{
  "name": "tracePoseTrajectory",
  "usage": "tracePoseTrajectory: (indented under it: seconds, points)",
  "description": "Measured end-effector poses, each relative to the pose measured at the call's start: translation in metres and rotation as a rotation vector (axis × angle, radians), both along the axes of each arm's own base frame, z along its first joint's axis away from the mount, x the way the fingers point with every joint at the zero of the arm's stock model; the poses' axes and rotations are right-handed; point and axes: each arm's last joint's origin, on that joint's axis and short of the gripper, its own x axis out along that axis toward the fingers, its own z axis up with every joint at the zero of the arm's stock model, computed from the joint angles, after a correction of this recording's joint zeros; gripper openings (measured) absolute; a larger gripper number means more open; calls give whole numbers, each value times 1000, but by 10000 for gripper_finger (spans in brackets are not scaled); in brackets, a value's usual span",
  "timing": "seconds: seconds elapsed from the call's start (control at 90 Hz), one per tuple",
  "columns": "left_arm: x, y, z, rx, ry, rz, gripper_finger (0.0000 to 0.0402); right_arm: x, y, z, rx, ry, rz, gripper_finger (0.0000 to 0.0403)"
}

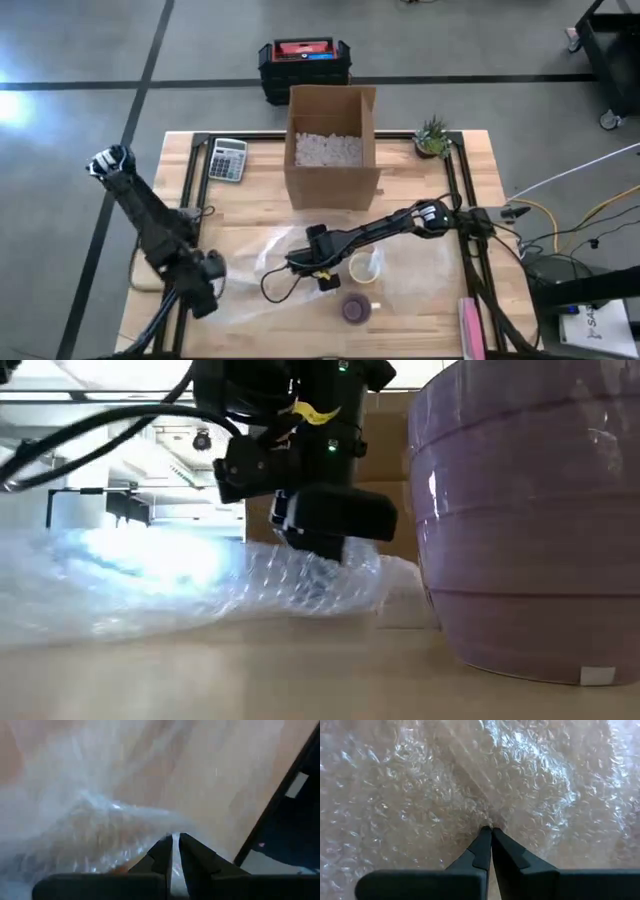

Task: Wrap mug
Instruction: Wrap the yellow mug with bubble wrap

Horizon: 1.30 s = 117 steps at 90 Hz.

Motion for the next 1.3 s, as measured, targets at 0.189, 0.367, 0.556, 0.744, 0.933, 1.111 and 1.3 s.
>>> tracePoseTrajectory:
  seconds: [0.189, 0.367, 0.556, 0.744, 0.933, 1.111, 1.3]
  points:
    - [2, -18, -13, -9, -60, 57, 20, -5, -2, 2, -7, 46, -14, 0]
    - [10, -35, -6, -38, -77, 61, 20, -10, -4, 12, -6, 73, -38, 0]
    - [14, -48, 34, 65, -171, 79, 20, -10, -8, 33, 9, 14, -39, 0]
    - [15, -45, 68, 319, -265, 133, 20, -11, -10, 53, 19, -36, -40, 0]
    - [24, -33, 46, 410, -281, 177, 20, -10, -17, 58, 21, -52, -56, 0]
    - [35, -18, -11, 359, -287, 254, 20, -6, -25, 50, 40, -78, -74, 3]
    - [33, 18, -64, 427, -226, 302, 20, -7, -27, 27, 108, -90, -88, 39]
